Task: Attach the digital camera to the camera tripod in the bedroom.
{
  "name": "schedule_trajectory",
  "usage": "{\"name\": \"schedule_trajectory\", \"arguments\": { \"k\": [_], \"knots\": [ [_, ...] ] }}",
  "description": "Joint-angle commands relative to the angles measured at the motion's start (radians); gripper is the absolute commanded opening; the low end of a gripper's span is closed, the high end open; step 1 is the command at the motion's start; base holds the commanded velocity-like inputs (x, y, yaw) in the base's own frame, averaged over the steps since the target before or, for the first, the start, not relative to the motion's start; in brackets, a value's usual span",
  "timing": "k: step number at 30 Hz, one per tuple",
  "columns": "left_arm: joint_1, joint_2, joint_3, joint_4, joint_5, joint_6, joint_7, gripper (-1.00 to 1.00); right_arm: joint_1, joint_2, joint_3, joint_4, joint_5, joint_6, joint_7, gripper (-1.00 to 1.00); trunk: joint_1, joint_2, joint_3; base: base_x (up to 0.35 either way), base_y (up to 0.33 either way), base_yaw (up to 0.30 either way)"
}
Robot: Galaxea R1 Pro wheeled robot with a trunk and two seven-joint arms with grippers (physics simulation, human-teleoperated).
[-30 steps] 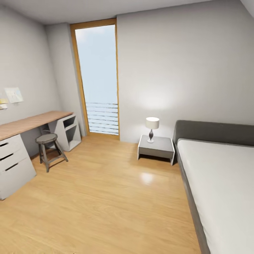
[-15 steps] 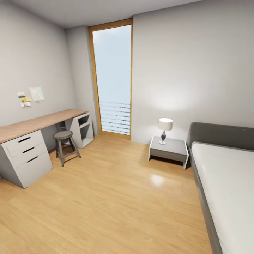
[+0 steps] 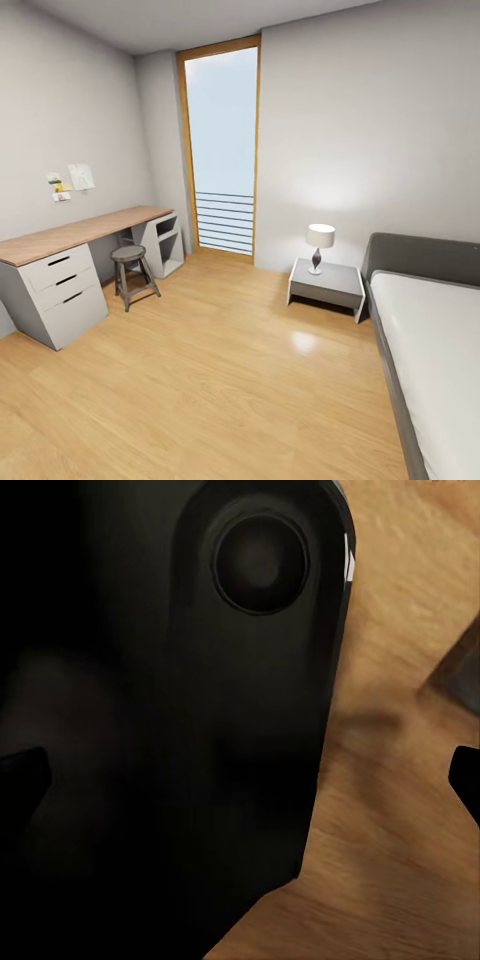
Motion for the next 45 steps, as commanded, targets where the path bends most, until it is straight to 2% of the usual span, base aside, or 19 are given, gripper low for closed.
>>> {"name": "schedule_trajectory", "arguments": {
  "k": [1,30,36,39,41,43,45],
  "knots": [
    [0.0,0.0,0.005,-0.001,0.004,-0.002,0.0,1.0,0.0,0.0,0.0,-0.001,0.009,-0.002,0.0,1.0,0.0,0.0,-0.001,0.0,0.0,0.019],
    [0.0,0.0,0.003,-0.001,0.004,-0.002,-0.001,1.0,0.0,-0.005,0.001,-0.001,0.006,-0.021,-0.001,1.0,0.0,0.0,-0.001,0.0,0.0,0.014],
    [-0.001,0.01,0.0,-0.019,0.005,0.004,0.002,1.0,0.0,-0.001,0.0,-0.001,0.006,-0.02,0.002,1.0,0.0,0.0,-0.001,0.0,0.0,0.0],
    [-0.002,0.027,-0.001,-0.106,0.006,0.037,0.004,1.0,-0.001,-0.002,-0.002,-0.001,0.008,-0.011,0.008,1.0,0.0,0.0,-0.001,0.0,0.0,0.0],
    [-0.003,0.032,-0.001,-0.173,0.007,0.087,0.004,1.0,-0.005,-0.003,-0.002,-0.005,0.009,0.002,0.009,1.0,0.0,0.0,-0.001,0.0,0.0,0.0],
    [-0.003,0.037,-0.001,-0.253,0.008,0.17,0.005,1.0,-0.01,-0.004,-0.003,-0.023,0.01,0.023,0.011,1.0,0.0,0.0,-0.001,0.0,0.0,0.0],
    [-0.005,0.039,-0.001,-0.342,0.009,0.282,0.006,1.0,-0.02,-0.006,-0.003,-0.062,0.011,0.057,0.013,1.0,0.0,0.0,-0.001,0.0,0.0,0.0]
  ]
}}
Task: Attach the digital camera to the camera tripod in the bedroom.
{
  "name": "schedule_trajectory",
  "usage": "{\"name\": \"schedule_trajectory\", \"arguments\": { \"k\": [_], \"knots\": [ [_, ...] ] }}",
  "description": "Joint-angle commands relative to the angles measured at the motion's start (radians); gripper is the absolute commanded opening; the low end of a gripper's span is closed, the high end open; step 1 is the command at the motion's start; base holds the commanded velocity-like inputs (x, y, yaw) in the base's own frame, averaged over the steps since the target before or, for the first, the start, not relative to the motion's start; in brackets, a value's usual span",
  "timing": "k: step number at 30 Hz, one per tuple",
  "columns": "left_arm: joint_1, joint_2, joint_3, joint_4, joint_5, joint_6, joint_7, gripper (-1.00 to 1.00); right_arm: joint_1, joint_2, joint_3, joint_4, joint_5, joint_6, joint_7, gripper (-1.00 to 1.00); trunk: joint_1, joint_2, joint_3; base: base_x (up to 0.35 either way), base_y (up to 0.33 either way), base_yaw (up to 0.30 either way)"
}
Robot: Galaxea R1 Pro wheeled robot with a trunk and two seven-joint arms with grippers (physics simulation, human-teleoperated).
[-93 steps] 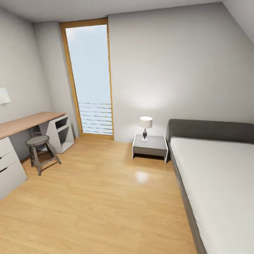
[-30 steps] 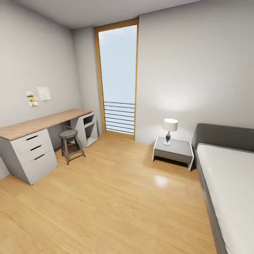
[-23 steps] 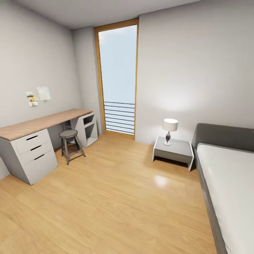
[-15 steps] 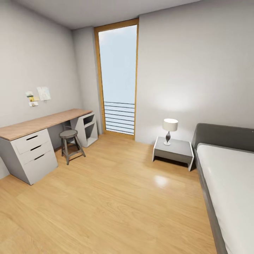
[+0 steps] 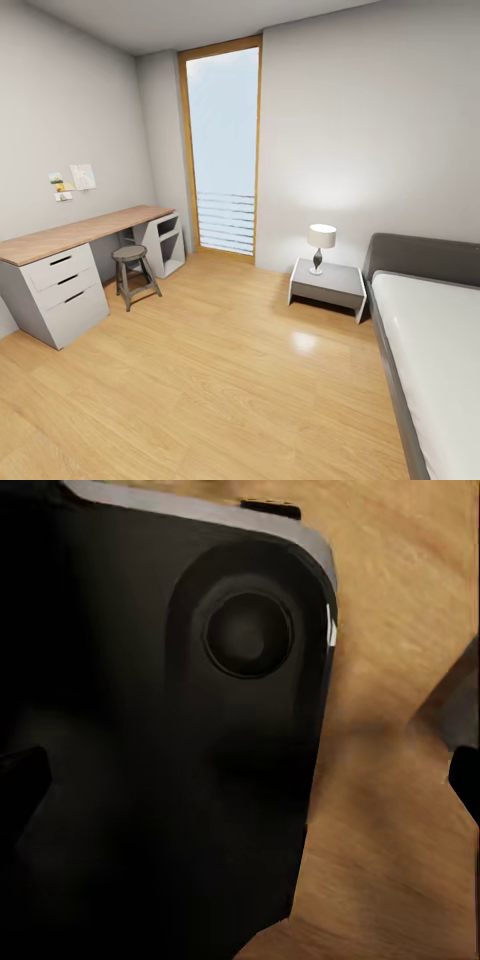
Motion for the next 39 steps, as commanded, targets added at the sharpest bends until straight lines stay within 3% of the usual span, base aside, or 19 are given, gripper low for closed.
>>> {"name": "schedule_trajectory", "arguments": {
  "k": [1,5,6,9,11,18,19,22,26,32,36,39],
  "knots": [
    [-0.002,0.001,0.003,-0.05,0.009,0.069,0.001,1.0,-0.009,-0.001,0.0,-0.03,0.007,0.026,0.002,1.0,0.0,-0.001,-0.001,0.0,0.0,0.0],
    [-0.028,0.0,0.003,-0.237,0.01,0.297,0.003,1.0,-0.055,-0.003,-0.01,-0.171,-0.008,0.132,0.003,1.0,0.0,-0.001,-0.001,0.0,0.0,0.0],
    [-0.057,-0.004,0.004,-0.322,0.012,0.38,0.004,1.0,-0.084,-0.004,-0.019,-0.247,-0.024,0.189,0.002,1.0,0.0,-0.001,-0.001,0.0,0.0,0.0],
    [-0.121,-0.012,0.004,-0.424,0.015,0.467,0.004,1.0,-0.142,-0.005,-0.037,-0.351,-0.062,0.276,0.002,1.0,0.0,-0.001,-0.001,0.0,0.0,0.0],
    [-0.228,-0.026,0.005,-0.487,0.02,0.535,0.002,1.0,-0.247,-0.006,-0.059,-0.441,-0.124,0.388,0.001,1.0,0.0,-0.001,-0.001,0.0,0.0,0.0],
    [-0.426,-0.05,0.005,-0.433,0.055,0.573,0.002,1.0,-0.455,-0.013,-0.076,-0.49,-0.205,0.494,0.001,1.0,0.0,-0.001,-0.001,0.0,0.0,0.0],
    [-0.472,-0.056,0.005,-0.41,0.072,0.575,0.003,1.0,-0.5,-0.023,-0.078,-0.495,-0.214,0.506,0.002,1.0,0.0,-0.001,-0.001,0.0,0.0,0.0],
    [-0.528,-0.074,0.005,-0.394,0.102,0.57,0.003,1.0,-0.553,-0.049,-0.084,-0.509,-0.226,0.521,0.005,1.0,0.0,-0.001,-0.001,0.0,0.0,0.0],
    [-0.552,-0.1,0.001,-0.399,0.111,0.552,0.005,1.0,-0.575,-0.065,-0.09,-0.523,-0.238,0.541,0.017,1.0,0.0,-0.001,-0.001,0.0,0.0,0.0],
    [-0.565,-0.147,-0.008,-0.437,0.106,0.54,0.031,1.0,-0.588,-0.068,-0.085,-0.573,-0.236,0.619,0.034,1.0,0.0,-0.001,-0.001,0.0,0.0,0.0],
    [-0.567,-0.17,-0.017,-0.47,0.106,0.54,0.087,1.0,-0.589,-0.066,-0.085,-0.639,-0.235,0.674,0.036,1.0,0.0,-0.001,-0.001,0.0,0.0,0.0],
    [-0.568,-0.191,-0.021,-0.485,0.109,0.54,0.162,1.0,-0.59,-0.065,-0.087,-0.707,-0.236,0.722,0.037,1.0,0.0,-0.001,-0.001,0.0,0.0,0.0]
  ]
}}
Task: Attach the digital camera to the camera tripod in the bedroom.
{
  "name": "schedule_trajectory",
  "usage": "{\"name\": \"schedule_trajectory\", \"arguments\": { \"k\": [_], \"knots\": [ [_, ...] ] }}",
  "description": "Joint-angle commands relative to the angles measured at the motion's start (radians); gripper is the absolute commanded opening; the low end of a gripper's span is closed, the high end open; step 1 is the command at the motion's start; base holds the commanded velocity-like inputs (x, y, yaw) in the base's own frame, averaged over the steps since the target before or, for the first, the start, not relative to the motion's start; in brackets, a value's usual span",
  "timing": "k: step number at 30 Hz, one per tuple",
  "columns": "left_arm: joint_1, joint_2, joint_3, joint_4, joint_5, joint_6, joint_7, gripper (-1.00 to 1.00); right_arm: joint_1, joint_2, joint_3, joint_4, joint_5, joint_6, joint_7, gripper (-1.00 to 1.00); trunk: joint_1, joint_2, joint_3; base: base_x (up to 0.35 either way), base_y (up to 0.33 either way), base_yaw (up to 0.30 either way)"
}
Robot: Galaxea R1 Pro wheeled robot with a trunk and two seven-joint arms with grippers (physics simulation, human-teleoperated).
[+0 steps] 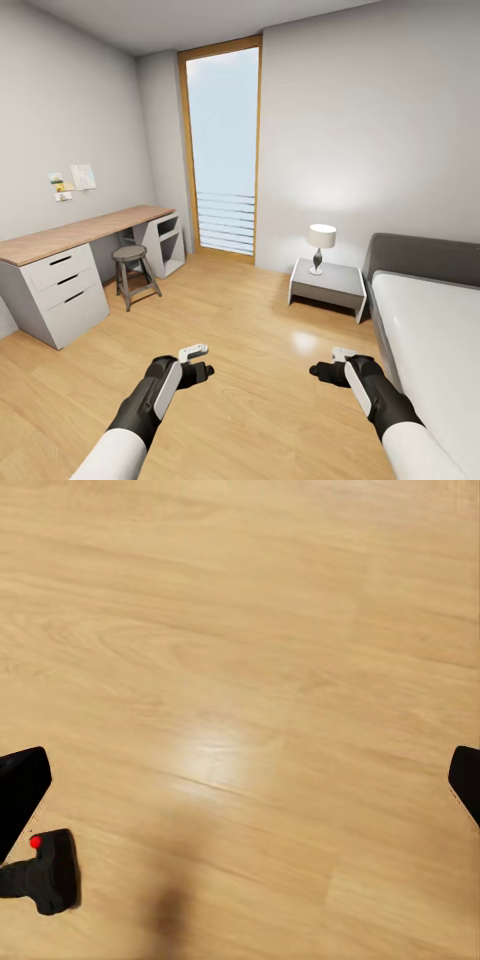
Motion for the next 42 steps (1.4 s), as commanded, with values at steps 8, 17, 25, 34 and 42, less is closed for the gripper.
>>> {"name": "schedule_trajectory", "arguments": {
  "k": [8,17,25,34,42],
  "knots": [
    [-0.001,-0.023,-0.001,-0.01,0.014,0.002,0.127,1.0,-0.001,0.003,-0.005,-0.05,-0.013,0.037,0.004,1.0,0.0,-0.001,-0.001,0.0,0.0,0.0],
    [-0.001,-0.023,-0.001,-0.013,0.033,0.0,0.118,1.0,0.0,0.003,-0.004,-0.052,-0.016,0.039,0.005,1.0,0.027,-0.05,-0.023,0.0,0.0,0.0],
    [-0.001,-0.015,-0.002,-0.018,0.074,0.0,0.052,1.0,0.0,0.003,-0.003,-0.052,-0.017,0.041,0.006,1.0,0.057,-0.106,-0.048,0.0,0.0,0.0],
    [-0.001,-0.001,-0.001,-0.005,0.096,-0.001,-0.042,1.0,0.001,0.003,-0.003,-0.036,-0.013,0.049,0.065,1.0,0.092,-0.169,-0.076,0.0,0.0,0.0],
    [-0.002,0.018,0.0,-0.002,0.101,-0.001,-0.075,1.0,0.001,-0.002,-0.003,-0.005,-0.004,0.049,0.152,1.0,0.123,-0.225,-0.101,0.0,0.0,0.0]
  ]
}}
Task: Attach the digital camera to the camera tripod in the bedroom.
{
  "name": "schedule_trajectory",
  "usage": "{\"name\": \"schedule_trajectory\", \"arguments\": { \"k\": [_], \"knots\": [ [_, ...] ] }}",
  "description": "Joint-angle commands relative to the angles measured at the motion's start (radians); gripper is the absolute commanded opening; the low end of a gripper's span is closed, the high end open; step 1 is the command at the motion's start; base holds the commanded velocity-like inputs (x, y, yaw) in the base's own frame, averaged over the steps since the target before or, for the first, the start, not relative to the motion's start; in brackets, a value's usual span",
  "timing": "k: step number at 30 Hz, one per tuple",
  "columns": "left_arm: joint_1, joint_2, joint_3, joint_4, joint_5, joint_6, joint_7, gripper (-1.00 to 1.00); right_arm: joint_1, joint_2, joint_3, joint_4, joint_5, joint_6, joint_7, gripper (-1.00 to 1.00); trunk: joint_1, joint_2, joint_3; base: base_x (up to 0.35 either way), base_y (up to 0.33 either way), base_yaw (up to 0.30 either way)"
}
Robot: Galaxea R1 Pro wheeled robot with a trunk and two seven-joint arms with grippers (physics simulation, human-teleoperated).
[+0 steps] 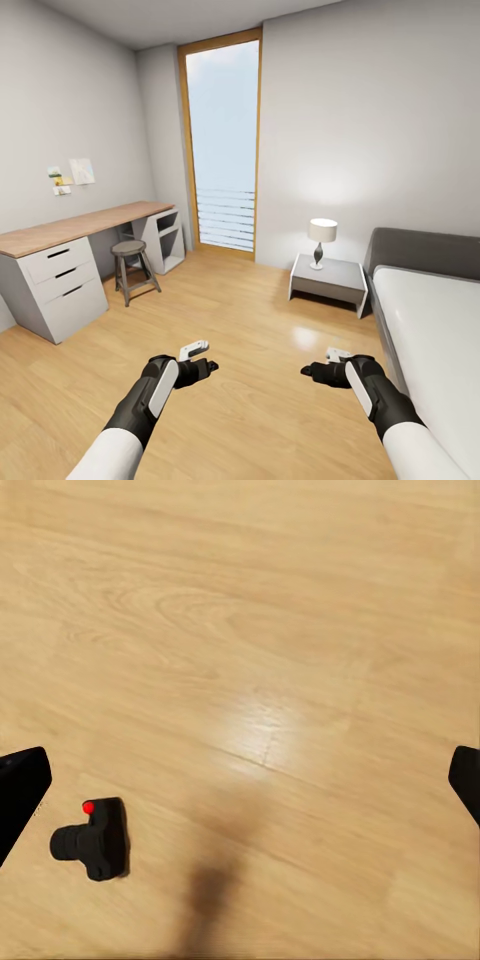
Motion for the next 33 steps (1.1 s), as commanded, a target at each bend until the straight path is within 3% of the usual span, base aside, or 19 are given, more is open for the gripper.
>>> {"name": "schedule_trajectory", "arguments": {
  "k": [1,33],
  "knots": [
    [-0.001,0.0,0.002,-0.001,0.011,0.005,0.006,1.0,0.0,0.0,-0.002,0.0,-0.003,0.005,0.007,1.0,0.004,-0.008,-0.004,0.0,0.0,0.0],
    [-0.001,0.005,0.014,0.016,0.021,0.002,-0.005,1.0,-0.001,-0.011,-0.001,0.002,0.0,0.022,0.027,1.0,0.127,-0.232,-0.105,0.0,0.0,0.0]
  ]
}}
